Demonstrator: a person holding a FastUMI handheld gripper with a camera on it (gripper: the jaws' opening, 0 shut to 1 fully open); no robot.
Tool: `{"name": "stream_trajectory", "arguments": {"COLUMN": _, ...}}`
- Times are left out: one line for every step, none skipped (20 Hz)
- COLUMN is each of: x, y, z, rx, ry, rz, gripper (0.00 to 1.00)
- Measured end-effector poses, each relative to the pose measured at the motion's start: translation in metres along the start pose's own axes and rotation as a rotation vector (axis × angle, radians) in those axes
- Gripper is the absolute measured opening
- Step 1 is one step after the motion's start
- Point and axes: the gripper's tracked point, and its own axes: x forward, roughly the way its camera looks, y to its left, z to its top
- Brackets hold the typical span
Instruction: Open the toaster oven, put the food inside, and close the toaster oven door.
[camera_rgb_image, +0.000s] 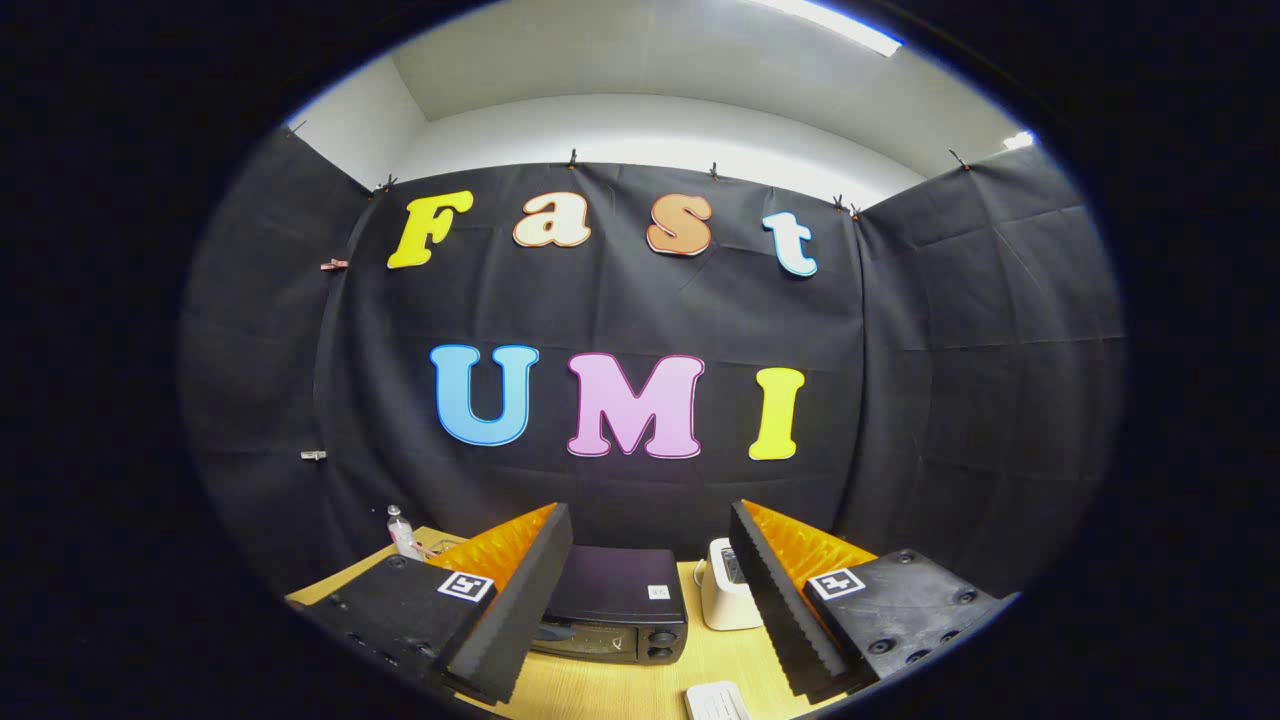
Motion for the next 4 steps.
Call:
{"name": "stream_trajectory", "arguments": {"x": 0.0, "y": 0.0007, "z": 0.0011, "rx": -0.001, "ry": -0.002, "rz": -0.002, "gripper": 0.98}}
{"name": "stream_trajectory", "arguments": {"x": -0.0013, "y": 0.0006, "z": 0.0019, "rx": -0.002, "ry": -0.005, "rz": -0.005, "gripper": 0.98}}
{"name": "stream_trajectory", "arguments": {"x": -0.0013, "y": 0.0009, "z": 0.0032, "rx": -0.006, "ry": -0.009, "rz": -0.008, "gripper": 0.98}}
{"name": "stream_trajectory", "arguments": {"x": -0.0017, "y": 0.0011, "z": 0.0027, "rx": -0.011, "ry": -0.009, "rz": -0.011, "gripper": 0.98}}
